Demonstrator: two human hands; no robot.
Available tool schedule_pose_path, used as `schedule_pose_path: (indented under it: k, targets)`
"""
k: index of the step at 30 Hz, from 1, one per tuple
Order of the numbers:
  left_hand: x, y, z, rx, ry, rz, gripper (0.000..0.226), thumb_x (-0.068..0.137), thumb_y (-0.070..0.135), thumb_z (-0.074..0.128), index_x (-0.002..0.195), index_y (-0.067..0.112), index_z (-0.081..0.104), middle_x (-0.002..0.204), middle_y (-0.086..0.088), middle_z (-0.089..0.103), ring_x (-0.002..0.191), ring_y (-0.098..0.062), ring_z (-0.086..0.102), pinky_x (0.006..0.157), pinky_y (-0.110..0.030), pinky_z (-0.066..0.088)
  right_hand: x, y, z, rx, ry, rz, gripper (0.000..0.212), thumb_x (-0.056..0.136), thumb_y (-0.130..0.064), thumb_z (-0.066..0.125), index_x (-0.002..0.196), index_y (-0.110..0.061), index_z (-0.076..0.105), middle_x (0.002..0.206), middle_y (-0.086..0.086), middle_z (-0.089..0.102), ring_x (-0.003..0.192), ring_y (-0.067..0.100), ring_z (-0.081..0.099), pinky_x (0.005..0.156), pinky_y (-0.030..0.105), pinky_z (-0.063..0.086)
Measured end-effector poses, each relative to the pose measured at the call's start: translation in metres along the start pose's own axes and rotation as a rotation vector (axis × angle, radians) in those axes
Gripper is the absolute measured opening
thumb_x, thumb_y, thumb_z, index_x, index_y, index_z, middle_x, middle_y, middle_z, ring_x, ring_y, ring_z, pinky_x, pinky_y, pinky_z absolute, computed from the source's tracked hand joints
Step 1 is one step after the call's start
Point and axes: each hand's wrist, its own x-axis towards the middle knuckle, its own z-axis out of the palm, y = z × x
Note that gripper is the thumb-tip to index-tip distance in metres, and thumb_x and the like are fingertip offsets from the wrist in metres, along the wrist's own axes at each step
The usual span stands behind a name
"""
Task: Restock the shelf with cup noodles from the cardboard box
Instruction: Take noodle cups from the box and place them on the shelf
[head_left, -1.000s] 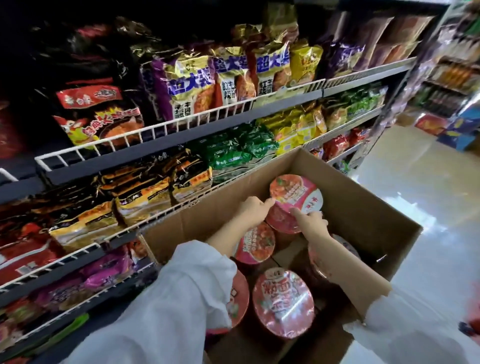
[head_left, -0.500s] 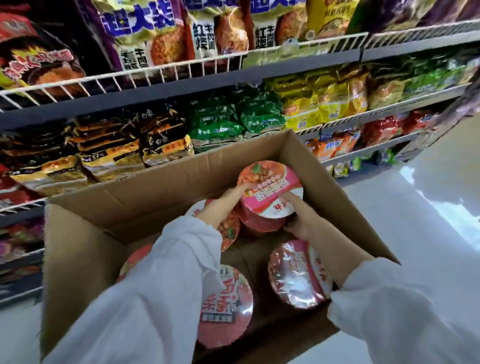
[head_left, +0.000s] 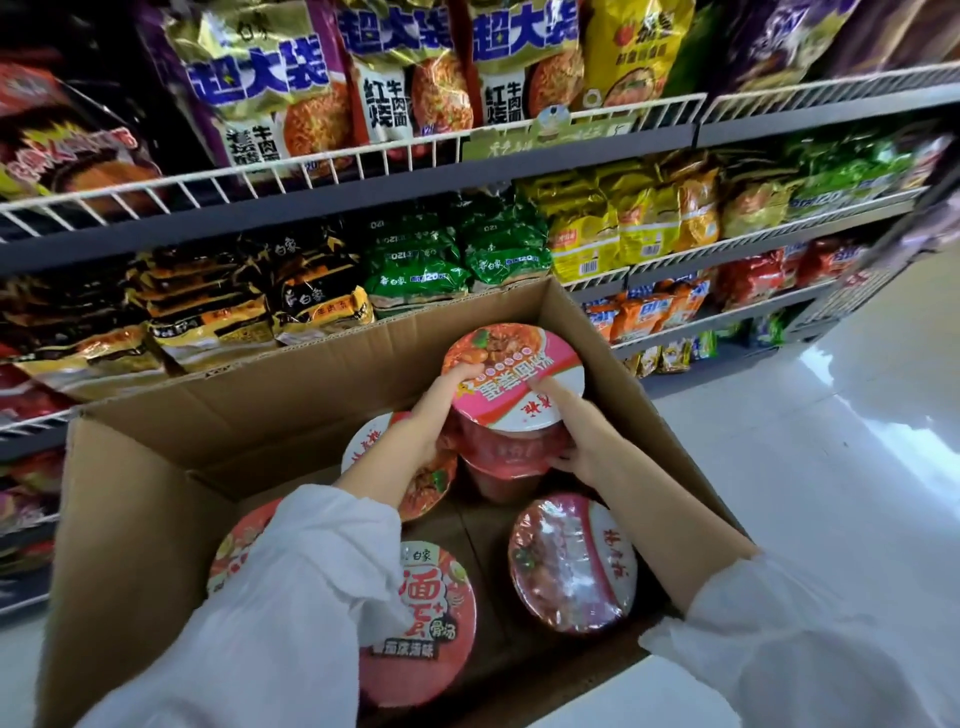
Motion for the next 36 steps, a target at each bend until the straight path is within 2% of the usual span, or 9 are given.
schedule_pose_path:
  k: [6, 10, 16, 19, 21, 24, 26, 29, 36]
  targets:
    - [-0.049, 0.015, -0.008, 0.054, -0.016, 0.141, 0.039, 0.084, 0.055, 0.053, 0.106, 0.023, 0.063, 0.109, -0.005, 0.068, 0.103, -0.024, 0.06, 0.103, -0.043, 0.041, -0.049, -0.019, -0.002, -0.074, -0.027, -0.142, 0.029, 0.082, -0.043, 0.065, 0.095, -0.021, 0.052, 0.085, -0.004, 0.059, 0.078, 0.013, 0.053, 0.086, 0.035, 0.042]
    - [-0.093, 0.023, -0.026, 0.043, -0.014, 0.212, 0.051, 0.081, 0.06, 0.053, 0.114, 0.021, 0.06, 0.109, -0.006, 0.068, 0.103, -0.026, 0.061, 0.097, -0.045, 0.045, -0.085, -0.026, 0.01, -0.113, -0.062, -0.26, 0.026, 0.081, -0.048, 0.064, 0.088, -0.026, 0.053, 0.088, -0.004, 0.062, 0.085, 0.016, 0.057, 0.094, 0.039, 0.043]
    - [-0.178, 0.03, -0.084, -0.049, -0.006, 0.337, 0.052, 0.081, 0.066, 0.05, 0.108, 0.024, 0.062, 0.107, -0.007, 0.07, 0.103, -0.026, 0.063, 0.098, -0.049, 0.046, -0.152, -0.027, 0.067, -0.186, -0.11, -0.43, 0.054, 0.075, -0.066, 0.056, 0.109, -0.024, 0.057, 0.108, 0.001, 0.065, 0.097, 0.02, 0.059, 0.076, 0.034, 0.045]
    - [-0.227, 0.029, -0.121, -0.096, 0.061, 0.416, 0.056, 0.083, 0.072, 0.039, 0.108, 0.027, 0.059, 0.1, -0.003, 0.067, 0.096, -0.024, 0.061, 0.09, -0.044, 0.049, -0.189, -0.024, 0.106, -0.181, -0.206, -0.475, 0.031, 0.086, -0.057, 0.052, 0.093, -0.027, 0.058, 0.094, -0.002, 0.066, 0.082, 0.015, 0.06, 0.066, 0.031, 0.045]
    - [-0.261, 0.026, -0.149, -0.116, 0.108, 0.484, 0.046, 0.086, 0.07, 0.034, 0.1, 0.032, 0.056, 0.1, 0.0, 0.064, 0.097, -0.023, 0.06, 0.092, -0.044, 0.048, -0.211, -0.018, 0.133, -0.19, -0.284, -0.514, 0.026, 0.089, -0.053, 0.049, 0.086, -0.029, 0.057, 0.089, -0.004, 0.065, 0.083, 0.017, 0.061, 0.077, 0.035, 0.047]
    - [-0.31, 0.016, -0.198, -0.101, 0.172, 0.561, 0.034, 0.089, 0.063, 0.039, 0.09, 0.035, 0.058, 0.099, 0.001, 0.067, 0.095, -0.018, 0.062, 0.097, -0.043, 0.047, -0.251, -0.002, 0.189, -0.18, -0.38, -0.55, 0.028, 0.087, -0.057, 0.049, 0.091, -0.031, 0.058, 0.113, 0.004, 0.066, 0.107, 0.027, 0.06, 0.103, 0.049, 0.041]
    - [-0.335, 0.008, -0.234, -0.08, 0.236, 0.578, 0.03, 0.089, 0.058, 0.044, 0.087, 0.033, 0.06, 0.095, 0.004, 0.067, 0.093, -0.016, 0.061, 0.1, -0.042, 0.045, -0.269, 0.009, 0.225, -0.189, -0.407, -0.587, 0.025, 0.088, -0.056, 0.048, 0.091, -0.032, 0.057, 0.114, 0.001, 0.065, 0.112, 0.026, 0.057, 0.106, 0.05, 0.038]
    - [-0.37, -0.009, -0.292, -0.09, 0.335, 0.6, 0.03, 0.087, 0.057, 0.048, 0.086, 0.031, 0.062, 0.093, 0.005, 0.068, 0.095, -0.017, 0.062, 0.103, -0.044, 0.044, -0.296, 0.03, 0.284, -0.205, -0.477, -0.627, 0.022, 0.091, -0.051, 0.046, 0.086, -0.031, 0.053, 0.093, -0.006, 0.061, 0.093, 0.016, 0.058, 0.099, 0.041, 0.042]
    - [-0.428, -0.049, -0.424, -0.172, 0.618, 0.585, 0.07, 0.069, 0.075, 0.051, 0.121, 0.028, 0.058, 0.118, -0.002, 0.064, 0.109, -0.022, 0.057, 0.104, -0.044, 0.041, -0.339, 0.077, 0.43, -0.298, -0.709, -0.541, 0.031, 0.089, -0.053, 0.048, 0.102, -0.026, 0.057, 0.101, 0.001, 0.061, 0.099, 0.025, 0.059, 0.099, 0.049, 0.044]
